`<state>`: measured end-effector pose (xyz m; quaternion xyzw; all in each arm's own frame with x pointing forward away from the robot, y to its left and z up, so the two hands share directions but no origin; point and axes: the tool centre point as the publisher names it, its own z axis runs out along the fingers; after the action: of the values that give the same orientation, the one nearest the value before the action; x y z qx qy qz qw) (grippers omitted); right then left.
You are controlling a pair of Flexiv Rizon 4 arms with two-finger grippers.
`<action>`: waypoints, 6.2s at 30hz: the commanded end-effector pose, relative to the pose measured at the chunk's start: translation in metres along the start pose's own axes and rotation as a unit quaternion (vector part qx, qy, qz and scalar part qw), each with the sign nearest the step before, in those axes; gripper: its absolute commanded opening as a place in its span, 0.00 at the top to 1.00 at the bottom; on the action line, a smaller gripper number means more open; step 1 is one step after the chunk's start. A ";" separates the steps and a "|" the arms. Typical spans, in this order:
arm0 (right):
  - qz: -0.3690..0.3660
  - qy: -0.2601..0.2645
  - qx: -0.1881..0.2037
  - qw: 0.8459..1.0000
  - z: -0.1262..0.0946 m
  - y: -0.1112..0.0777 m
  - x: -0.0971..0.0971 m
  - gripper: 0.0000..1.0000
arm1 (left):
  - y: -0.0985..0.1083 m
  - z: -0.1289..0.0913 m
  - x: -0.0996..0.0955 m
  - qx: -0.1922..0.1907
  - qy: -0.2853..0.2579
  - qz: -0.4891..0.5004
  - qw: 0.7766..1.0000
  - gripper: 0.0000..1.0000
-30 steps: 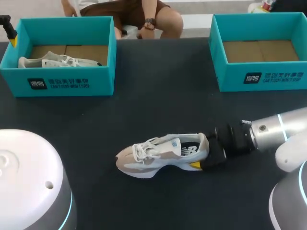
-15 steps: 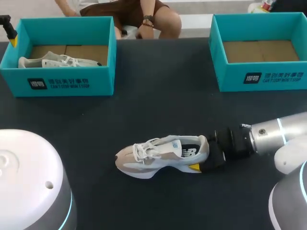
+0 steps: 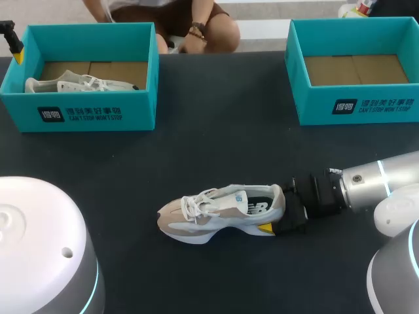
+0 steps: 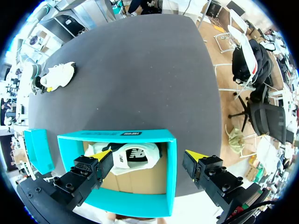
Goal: Take the shoe out of the shoebox, open the shoe tongue, remove and reinsert the insole, then place the shoe into the shoebox
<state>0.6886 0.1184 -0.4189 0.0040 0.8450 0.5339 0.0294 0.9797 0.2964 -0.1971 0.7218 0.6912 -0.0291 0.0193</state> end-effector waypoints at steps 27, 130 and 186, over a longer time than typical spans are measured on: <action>0.000 0.000 0.003 1.000 0.004 -0.002 -0.001 1.00 | -0.057 -0.022 -0.064 0.014 -0.007 -0.536 0.844 0.00; 0.000 0.000 0.003 1.000 0.004 -0.002 -0.001 1.00 | -0.241 0.084 -0.412 -0.011 0.031 -0.994 0.106 0.00; 0.000 0.000 0.003 1.000 0.004 -0.002 -0.001 1.00 | -0.289 0.182 -0.534 -0.105 0.022 -0.993 -0.050 0.00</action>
<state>0.6886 0.1185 -0.4190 0.0040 0.8450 0.5339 0.0296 0.6686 -0.2272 -0.3314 0.7182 -0.6923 -0.0672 -0.0207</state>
